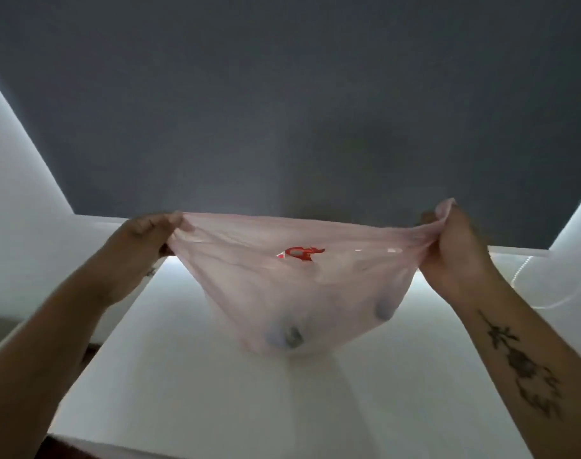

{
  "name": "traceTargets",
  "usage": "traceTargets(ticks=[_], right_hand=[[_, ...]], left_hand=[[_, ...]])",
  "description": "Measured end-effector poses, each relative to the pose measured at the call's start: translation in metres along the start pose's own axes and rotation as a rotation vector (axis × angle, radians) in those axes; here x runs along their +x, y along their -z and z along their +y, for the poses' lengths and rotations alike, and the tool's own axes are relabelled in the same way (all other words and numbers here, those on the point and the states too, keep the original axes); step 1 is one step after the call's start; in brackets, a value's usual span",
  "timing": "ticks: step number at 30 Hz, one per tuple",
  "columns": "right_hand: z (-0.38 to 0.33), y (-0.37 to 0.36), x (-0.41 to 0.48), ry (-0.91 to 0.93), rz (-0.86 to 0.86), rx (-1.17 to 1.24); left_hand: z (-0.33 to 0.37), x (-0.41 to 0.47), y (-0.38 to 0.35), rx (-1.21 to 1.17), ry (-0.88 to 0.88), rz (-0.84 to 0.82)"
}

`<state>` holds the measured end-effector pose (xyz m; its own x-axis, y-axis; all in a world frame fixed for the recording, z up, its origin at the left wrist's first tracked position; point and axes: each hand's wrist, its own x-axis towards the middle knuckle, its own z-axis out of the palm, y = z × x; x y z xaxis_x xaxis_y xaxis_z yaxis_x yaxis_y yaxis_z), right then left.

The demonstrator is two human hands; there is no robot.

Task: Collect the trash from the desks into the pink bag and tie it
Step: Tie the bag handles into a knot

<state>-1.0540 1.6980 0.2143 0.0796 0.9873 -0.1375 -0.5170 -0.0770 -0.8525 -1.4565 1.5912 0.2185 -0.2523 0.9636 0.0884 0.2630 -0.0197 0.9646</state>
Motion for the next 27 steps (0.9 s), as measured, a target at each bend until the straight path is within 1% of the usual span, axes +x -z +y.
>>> traceTargets(ticks=[2,3,5,6,7,9,10,12,13,15,18,20,23,25,27], right_hand=[[0.005,-0.003,-0.011,0.002,0.013,0.166],[0.005,-0.004,-0.017,0.005,-0.017,0.22],[0.005,-0.003,-0.029,0.021,-0.093,0.208],[0.006,0.0,-0.035,0.044,-0.102,0.139],[0.01,0.005,-0.042,0.078,-0.093,0.042],[0.016,0.015,-0.051,0.165,-0.062,-0.117],[0.018,0.02,-0.056,0.196,-0.038,-0.132],[0.016,0.032,-0.062,0.219,0.005,-0.047],[0.014,0.037,-0.063,0.231,0.011,0.012],[0.012,0.044,-0.064,0.252,0.005,0.108],[0.008,0.041,-0.064,0.286,-0.013,0.203],[0.005,0.033,-0.064,0.295,0.02,0.25],[-0.005,0.027,-0.062,0.278,0.13,0.225],[-0.014,0.025,-0.06,0.283,0.135,0.219],[-0.024,0.025,-0.057,0.287,0.105,0.211]], left_hand=[[-0.005,0.014,-0.024,-0.151,-0.037,0.049],[-0.005,0.02,-0.036,-0.261,-0.007,0.108],[-0.002,0.033,-0.058,-0.502,0.127,0.184],[0.0,0.037,-0.067,-0.575,0.178,0.167],[0.003,0.04,-0.076,-0.614,0.197,0.106],[0.006,0.041,-0.083,-0.615,0.103,-0.083],[0.004,0.042,-0.08,-0.607,0.043,-0.157],[0.0,0.045,-0.064,-0.563,-0.038,-0.314],[0.0,0.045,-0.055,-0.525,-0.065,-0.367],[-0.001,0.049,-0.042,-0.463,-0.079,-0.401],[0.002,0.053,-0.037,-0.469,-0.058,-0.373],[0.002,0.053,-0.038,-0.404,-0.048,-0.316],[-0.001,0.049,-0.043,-0.13,-0.098,-0.139],[-0.003,0.045,-0.049,-0.095,-0.156,-0.031],[0.001,0.041,-0.056,-0.061,-0.23,0.069]])
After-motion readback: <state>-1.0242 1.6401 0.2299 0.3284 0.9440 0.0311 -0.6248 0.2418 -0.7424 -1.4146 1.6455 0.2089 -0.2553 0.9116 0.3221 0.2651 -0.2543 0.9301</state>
